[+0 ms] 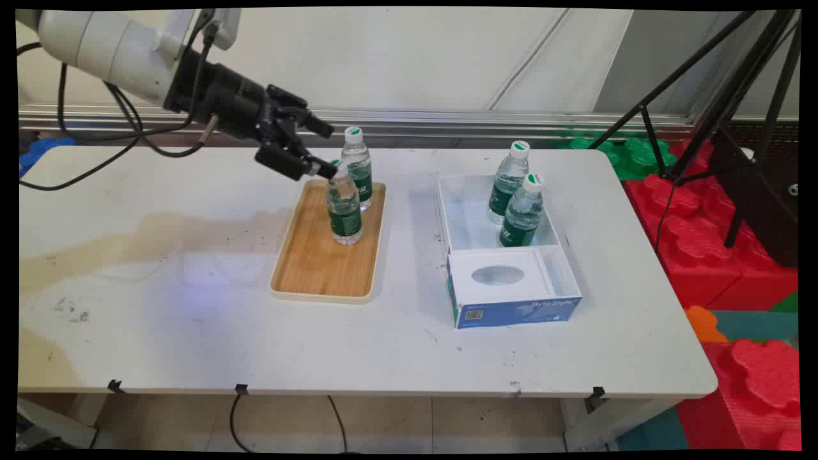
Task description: Pick up the green bottle from the white box
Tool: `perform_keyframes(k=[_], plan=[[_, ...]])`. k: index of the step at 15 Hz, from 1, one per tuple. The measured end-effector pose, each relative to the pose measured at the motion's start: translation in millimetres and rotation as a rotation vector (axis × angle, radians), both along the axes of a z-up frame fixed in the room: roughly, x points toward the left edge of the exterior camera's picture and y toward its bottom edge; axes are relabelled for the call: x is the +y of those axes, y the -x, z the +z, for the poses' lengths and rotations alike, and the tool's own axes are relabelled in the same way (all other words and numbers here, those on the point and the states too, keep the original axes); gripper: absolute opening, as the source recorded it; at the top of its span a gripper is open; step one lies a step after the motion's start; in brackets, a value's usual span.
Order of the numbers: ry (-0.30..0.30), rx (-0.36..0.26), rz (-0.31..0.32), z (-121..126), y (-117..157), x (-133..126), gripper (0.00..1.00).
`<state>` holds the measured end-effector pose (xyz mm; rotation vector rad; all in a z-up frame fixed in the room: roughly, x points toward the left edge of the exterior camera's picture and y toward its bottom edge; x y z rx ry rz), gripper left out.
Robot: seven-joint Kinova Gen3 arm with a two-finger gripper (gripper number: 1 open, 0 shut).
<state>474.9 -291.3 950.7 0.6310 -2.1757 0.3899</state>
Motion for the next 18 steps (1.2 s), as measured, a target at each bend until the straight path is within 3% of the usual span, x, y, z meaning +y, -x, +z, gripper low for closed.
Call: perform_keyframes(k=[8,18], plan=[[0.020,0.024,-0.074,-1,68,-35,1.00],[0.026,-0.006,-0.095,-48,172,-104,1.00]])
